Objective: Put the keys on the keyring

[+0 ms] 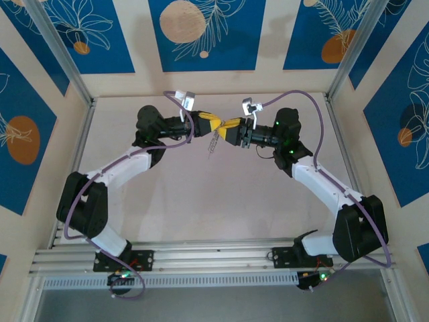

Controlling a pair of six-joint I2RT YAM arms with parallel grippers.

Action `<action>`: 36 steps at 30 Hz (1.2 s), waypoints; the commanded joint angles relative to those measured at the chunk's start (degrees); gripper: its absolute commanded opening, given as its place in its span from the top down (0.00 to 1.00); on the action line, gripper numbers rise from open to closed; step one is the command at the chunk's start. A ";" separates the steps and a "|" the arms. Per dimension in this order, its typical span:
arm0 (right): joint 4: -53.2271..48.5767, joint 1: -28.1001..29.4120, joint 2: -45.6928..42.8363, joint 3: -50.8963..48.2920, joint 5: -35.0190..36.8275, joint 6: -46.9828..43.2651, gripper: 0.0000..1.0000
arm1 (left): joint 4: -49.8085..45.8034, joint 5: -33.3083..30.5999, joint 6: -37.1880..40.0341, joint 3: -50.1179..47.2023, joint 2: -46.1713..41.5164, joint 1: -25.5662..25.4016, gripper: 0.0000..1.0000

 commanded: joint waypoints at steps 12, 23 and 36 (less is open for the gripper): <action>-1.28 0.51 -3.40 -4.18 0.01 -2.01 0.81 | 3.23 -1.11 -1.69 2.88 -1.37 -0.69 1.00; -3.72 1.56 -3.36 -2.71 -0.55 -3.47 1.00 | 3.52 -1.54 -1.62 3.19 -1.29 -0.76 1.00; -2.95 4.87 -0.18 -2.59 0.44 -3.66 1.00 | 4.10 -1.94 -1.70 2.73 -1.47 -0.75 1.00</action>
